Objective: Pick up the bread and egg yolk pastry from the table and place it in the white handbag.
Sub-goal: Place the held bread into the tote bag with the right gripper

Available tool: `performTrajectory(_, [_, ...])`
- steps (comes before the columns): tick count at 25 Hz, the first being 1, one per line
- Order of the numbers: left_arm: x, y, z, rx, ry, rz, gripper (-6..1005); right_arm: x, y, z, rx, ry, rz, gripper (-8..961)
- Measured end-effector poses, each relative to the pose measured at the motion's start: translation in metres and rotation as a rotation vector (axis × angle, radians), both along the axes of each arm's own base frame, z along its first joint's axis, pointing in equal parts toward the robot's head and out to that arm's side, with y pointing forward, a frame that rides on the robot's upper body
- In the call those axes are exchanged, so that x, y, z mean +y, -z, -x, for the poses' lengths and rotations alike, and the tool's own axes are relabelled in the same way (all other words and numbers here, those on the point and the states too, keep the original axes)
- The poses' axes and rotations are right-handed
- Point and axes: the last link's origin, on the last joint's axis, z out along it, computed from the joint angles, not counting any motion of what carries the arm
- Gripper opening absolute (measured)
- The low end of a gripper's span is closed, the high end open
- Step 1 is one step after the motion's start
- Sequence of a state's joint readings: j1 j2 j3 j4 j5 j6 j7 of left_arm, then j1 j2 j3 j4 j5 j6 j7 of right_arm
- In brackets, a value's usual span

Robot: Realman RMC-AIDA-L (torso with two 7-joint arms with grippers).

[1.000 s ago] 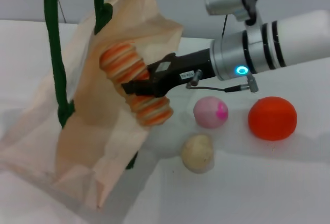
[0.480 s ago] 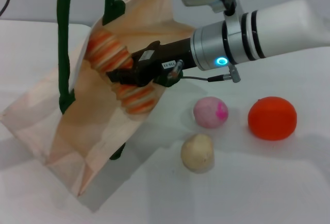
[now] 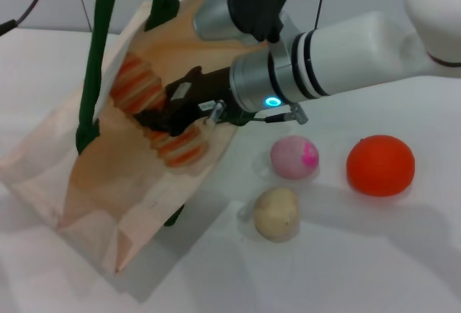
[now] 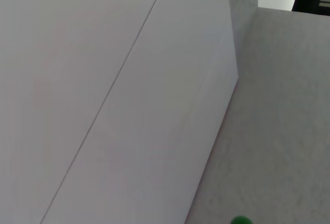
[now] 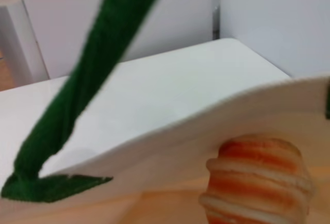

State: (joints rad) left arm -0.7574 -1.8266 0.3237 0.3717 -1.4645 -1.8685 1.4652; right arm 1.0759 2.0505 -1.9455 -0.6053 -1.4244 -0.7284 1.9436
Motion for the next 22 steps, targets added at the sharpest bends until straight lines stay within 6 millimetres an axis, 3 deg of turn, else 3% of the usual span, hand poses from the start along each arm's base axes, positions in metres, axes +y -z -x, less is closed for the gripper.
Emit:
performTrajectory(16, [0.009, 0.022, -0.027, -0.017, 0.058, 0.063, 120, -0.013, 0.011, 0.026, -0.009, -0.138, -0.031, 267])
performTrajectory(22, [0.010, 0.035, -0.038, -0.005, 0.083, 0.105, 120, -0.008, 0.010, 0.029, -0.001, -0.142, -0.072, 267])
